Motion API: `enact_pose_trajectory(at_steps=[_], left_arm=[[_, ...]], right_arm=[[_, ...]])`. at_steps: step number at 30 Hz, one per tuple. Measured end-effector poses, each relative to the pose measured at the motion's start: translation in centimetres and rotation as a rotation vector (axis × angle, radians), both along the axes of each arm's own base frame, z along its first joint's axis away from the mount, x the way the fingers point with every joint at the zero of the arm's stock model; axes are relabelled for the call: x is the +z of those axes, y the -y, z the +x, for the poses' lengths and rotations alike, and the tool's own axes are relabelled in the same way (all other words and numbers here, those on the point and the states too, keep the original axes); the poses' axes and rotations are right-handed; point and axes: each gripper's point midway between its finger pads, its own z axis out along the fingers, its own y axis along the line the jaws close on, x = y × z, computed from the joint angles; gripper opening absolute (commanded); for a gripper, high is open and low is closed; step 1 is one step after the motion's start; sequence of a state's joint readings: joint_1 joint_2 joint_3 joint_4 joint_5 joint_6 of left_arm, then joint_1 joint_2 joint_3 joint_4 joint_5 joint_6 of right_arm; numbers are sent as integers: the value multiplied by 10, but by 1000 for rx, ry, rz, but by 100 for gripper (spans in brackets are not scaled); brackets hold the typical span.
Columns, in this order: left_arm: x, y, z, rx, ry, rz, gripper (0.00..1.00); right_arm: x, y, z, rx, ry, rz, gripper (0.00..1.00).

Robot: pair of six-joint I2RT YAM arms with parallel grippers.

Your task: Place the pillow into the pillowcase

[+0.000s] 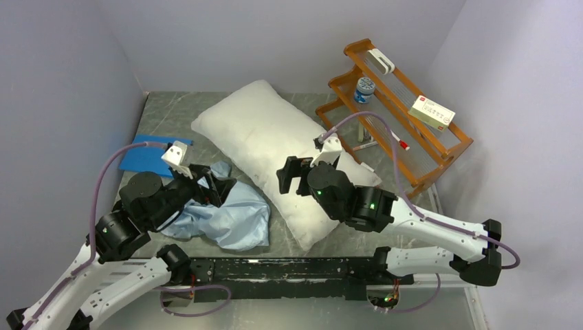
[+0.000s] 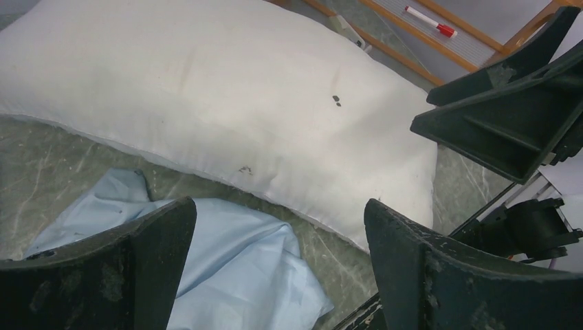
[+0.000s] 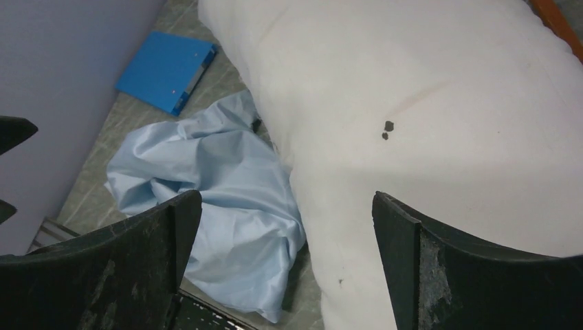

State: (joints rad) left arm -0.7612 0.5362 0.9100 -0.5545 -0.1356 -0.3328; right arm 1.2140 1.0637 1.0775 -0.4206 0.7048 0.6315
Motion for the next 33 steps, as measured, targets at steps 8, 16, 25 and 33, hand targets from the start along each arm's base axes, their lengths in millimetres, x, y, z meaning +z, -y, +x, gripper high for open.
enact_pose_trajectory(at_steps=[8, 16, 25, 33], left_arm=[[0, 0, 1, 3, -2, 3, 97], [-1, 1, 4, 10, -9, 11, 97], [-9, -12, 20, 148, -48, 15, 93], [-50, -36, 45, 423, -190, 81, 84]], right_arm=[[-10, -4, 1, 2, -15, -39, 100], [-8, -5, 1, 14, -5, -45, 100], [2, -11, 14, 57, 117, -186, 97], [-12, -29, 78, 112, 91, -283, 95]])
